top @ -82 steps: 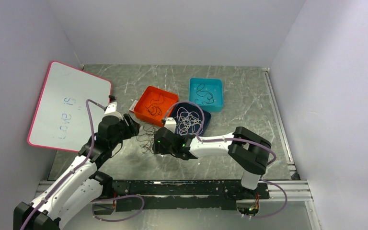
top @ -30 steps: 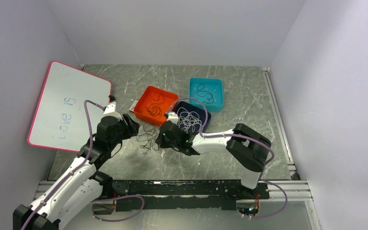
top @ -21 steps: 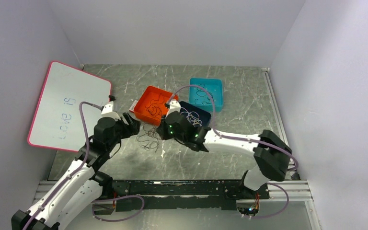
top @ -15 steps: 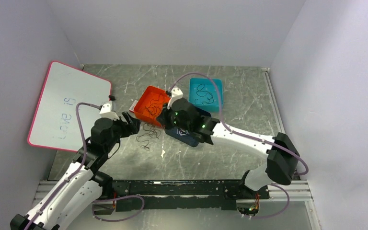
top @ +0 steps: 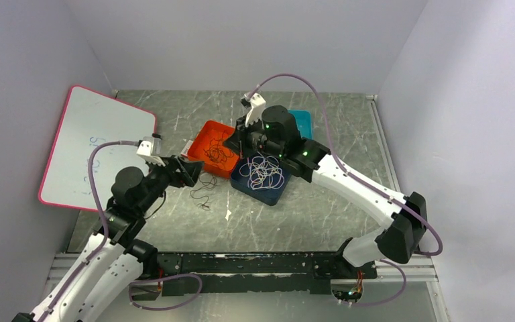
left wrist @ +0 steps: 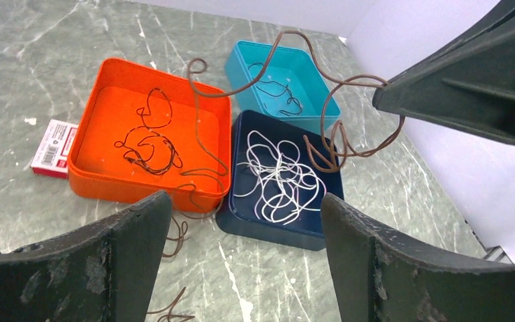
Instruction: Untangle the cables
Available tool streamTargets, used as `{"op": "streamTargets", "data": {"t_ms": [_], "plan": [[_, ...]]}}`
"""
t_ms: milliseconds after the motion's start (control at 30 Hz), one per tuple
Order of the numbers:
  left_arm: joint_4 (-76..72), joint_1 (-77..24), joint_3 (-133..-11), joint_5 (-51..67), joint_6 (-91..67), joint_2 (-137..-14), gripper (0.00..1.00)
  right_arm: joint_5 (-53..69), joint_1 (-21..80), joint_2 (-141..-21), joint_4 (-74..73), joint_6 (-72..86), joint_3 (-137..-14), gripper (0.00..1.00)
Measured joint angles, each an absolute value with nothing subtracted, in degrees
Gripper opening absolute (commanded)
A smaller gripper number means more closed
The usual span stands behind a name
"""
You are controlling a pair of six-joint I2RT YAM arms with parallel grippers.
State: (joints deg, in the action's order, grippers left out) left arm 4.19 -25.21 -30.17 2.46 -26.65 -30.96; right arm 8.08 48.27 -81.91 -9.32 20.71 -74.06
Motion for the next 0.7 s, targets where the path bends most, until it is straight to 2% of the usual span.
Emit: {"op": "streamTargets", "data": {"t_ms": [533, 700], "plan": [[7.4, -25.2, -40.6, 4.6, -16.0, -33.4, 0.83, 9.6, 48.4, -83.5, -23.5, 9.1, -79.8, 0.00], [7.9, -25.2, -41.0, 7.7, -14.3, -37.3, 0.77, 11.8, 48.4, -83.5, -24.3, 7.9, -79.9, 0.00]]}}
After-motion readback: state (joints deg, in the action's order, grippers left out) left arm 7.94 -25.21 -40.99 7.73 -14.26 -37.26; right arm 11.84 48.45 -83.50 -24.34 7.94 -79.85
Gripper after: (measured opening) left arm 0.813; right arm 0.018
